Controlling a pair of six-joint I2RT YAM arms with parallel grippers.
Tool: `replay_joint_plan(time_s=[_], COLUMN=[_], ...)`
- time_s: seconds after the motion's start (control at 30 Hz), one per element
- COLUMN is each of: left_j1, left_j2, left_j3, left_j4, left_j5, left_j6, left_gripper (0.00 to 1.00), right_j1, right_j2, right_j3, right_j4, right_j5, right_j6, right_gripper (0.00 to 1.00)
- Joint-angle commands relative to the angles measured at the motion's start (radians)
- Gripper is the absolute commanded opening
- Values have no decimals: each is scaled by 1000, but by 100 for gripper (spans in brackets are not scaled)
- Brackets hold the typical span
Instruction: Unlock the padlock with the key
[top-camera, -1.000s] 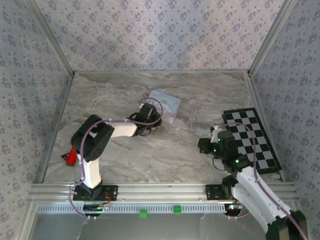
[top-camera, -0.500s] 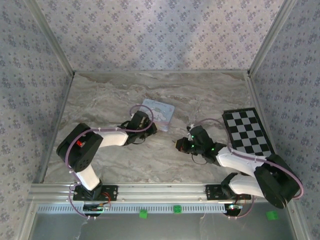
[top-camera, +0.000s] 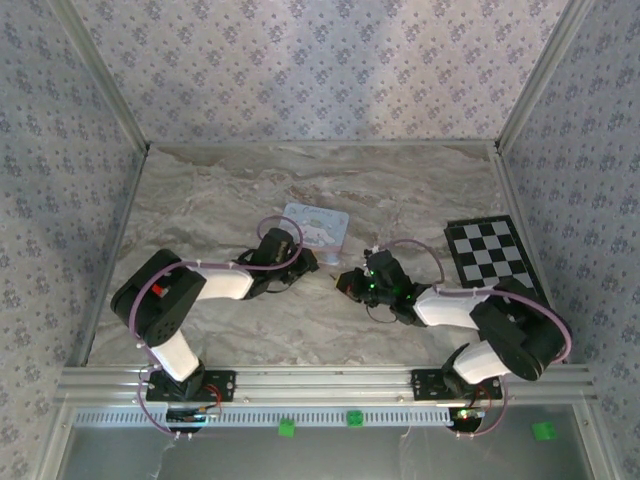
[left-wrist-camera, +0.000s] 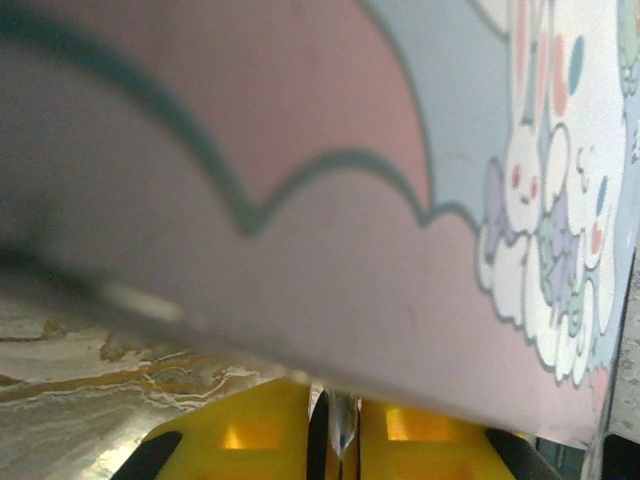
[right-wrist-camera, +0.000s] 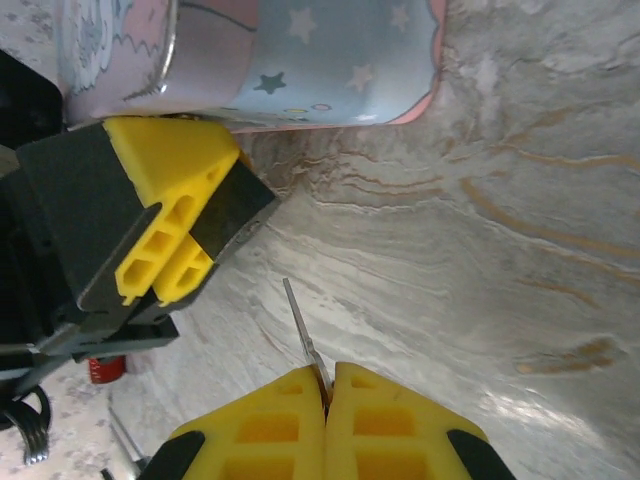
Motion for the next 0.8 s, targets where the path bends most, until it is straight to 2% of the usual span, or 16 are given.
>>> replay_joint_plan(time_s=[0.0, 0.77], left_j1=[-15, -23], left_j2=[-18, 44], left_j3=[-12, 3], left_j4=[20, 134], left_j5=[61, 113], left_j6=[-63, -159], left_gripper=[0, 0], right_j1=[-15, -71], right_j2=[45, 389], right_j3=[-11, -118], right_j4=[132, 733], right_j5=[-40, -153], right_j6=[93, 381], right_gripper=[0, 0])
